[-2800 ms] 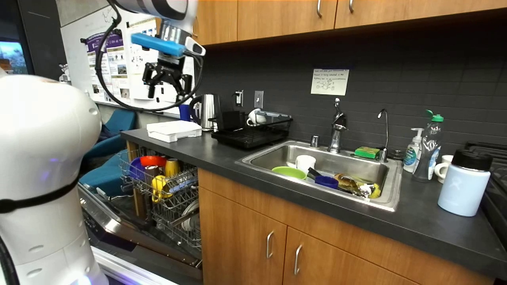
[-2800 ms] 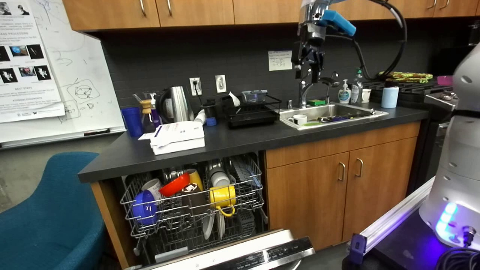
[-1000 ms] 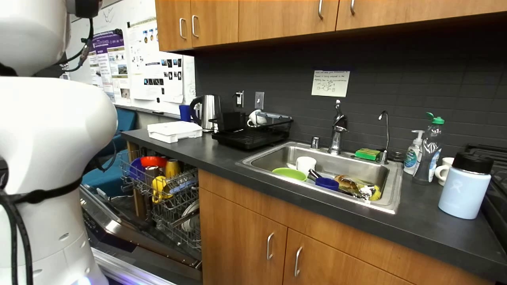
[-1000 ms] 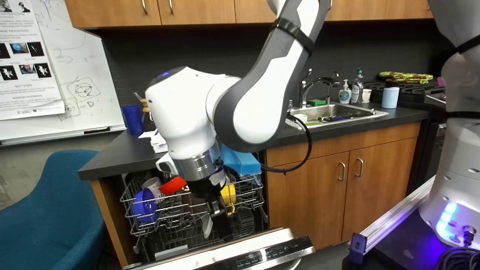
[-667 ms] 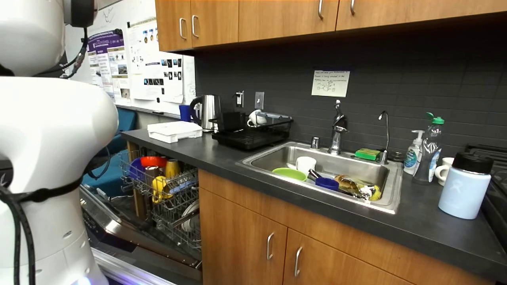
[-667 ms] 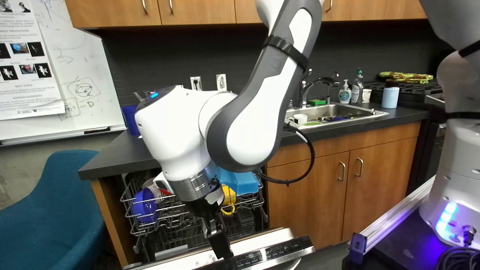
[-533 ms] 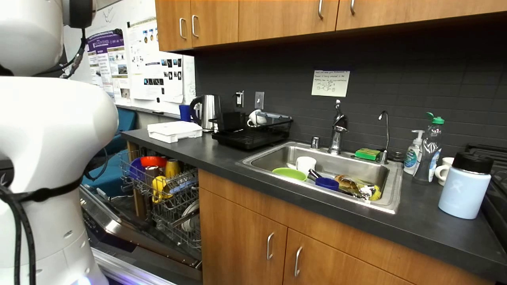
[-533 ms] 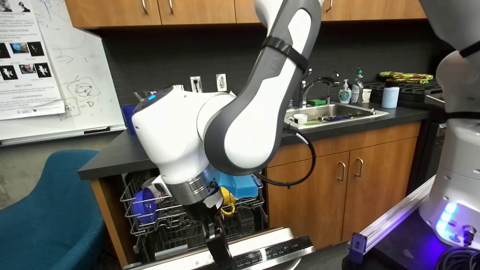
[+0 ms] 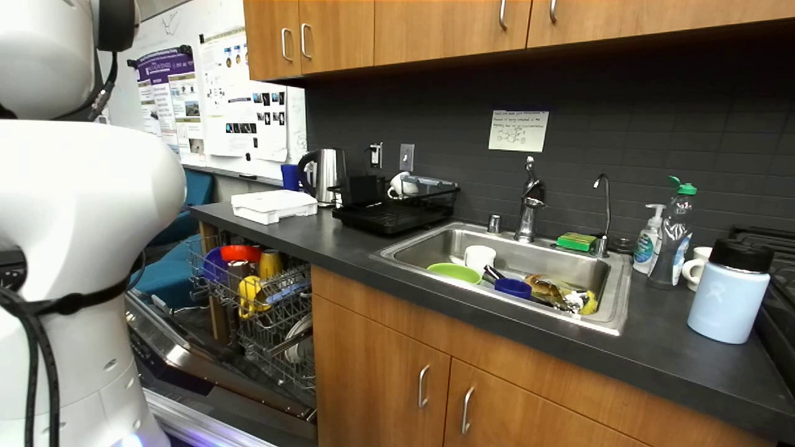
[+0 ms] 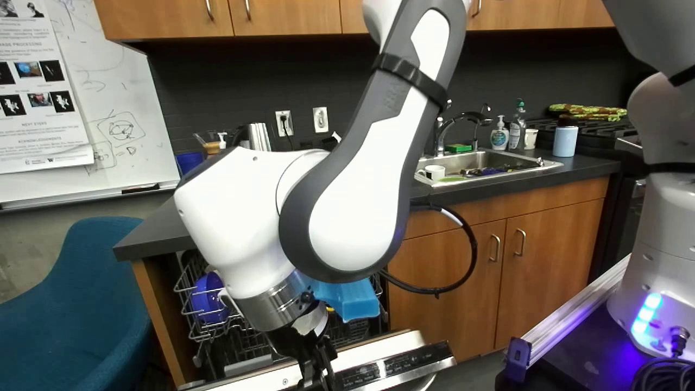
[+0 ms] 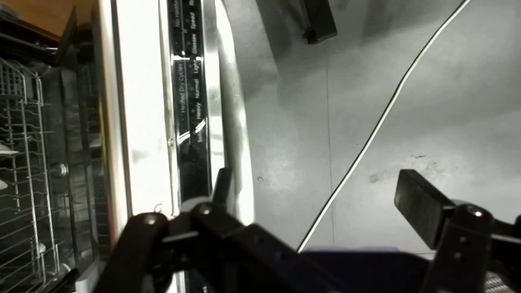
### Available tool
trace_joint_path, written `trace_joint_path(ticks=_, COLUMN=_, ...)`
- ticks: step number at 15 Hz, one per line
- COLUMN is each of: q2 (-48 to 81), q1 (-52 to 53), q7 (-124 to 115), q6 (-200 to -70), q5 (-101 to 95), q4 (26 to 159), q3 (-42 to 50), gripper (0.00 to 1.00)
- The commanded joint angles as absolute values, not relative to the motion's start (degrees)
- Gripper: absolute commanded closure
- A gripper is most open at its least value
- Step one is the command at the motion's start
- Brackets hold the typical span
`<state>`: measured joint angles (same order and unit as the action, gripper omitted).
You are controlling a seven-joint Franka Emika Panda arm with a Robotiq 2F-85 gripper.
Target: Close the dishwasher.
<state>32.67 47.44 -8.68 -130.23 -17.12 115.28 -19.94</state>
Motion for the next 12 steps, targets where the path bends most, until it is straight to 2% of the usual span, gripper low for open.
trace_joint_path(ticks=1, q2=33.8, q1=49.9, q7=-10.9, q6=-129.6, q5=-14.9, q4=114.1, q3=-19.0, gripper=0.0)
trace_joint_path(ticks=12, q2=38.4, q1=55.7, q7=-17.4, q6=-131.0, q5=-11.4, q4=110.2, q3=-16.6, gripper=0.0)
